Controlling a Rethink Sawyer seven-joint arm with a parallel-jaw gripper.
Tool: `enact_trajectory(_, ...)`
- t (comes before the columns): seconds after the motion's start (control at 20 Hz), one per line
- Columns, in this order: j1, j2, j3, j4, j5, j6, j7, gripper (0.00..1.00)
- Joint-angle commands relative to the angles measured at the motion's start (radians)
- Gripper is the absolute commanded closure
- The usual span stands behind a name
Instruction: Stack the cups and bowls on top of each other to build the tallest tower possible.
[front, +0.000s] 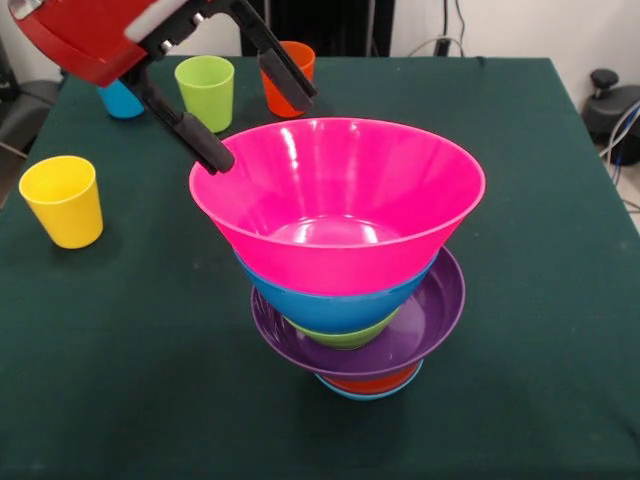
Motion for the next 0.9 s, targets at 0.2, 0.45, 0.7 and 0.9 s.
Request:
enact_trajectory(0.2, -0.102, -0.169, -0.164, 0.273, -0.008, -0.023, 0.005, 0.0)
enact_trajectory(0.45, -0.158, -0.231, -0.179, 0.399, 0.005, -0.07, 0.051, 0.0)
enact_trajectory(0.7, -0.208, -0.294, -0.2, 0.504, -0.022, -0.168, 0.067, 0.0)
enact_trajectory(0.9, -0.211, -0.331, -0.239, 0.568, -0.089, -0.333, 0.118, 0.0)
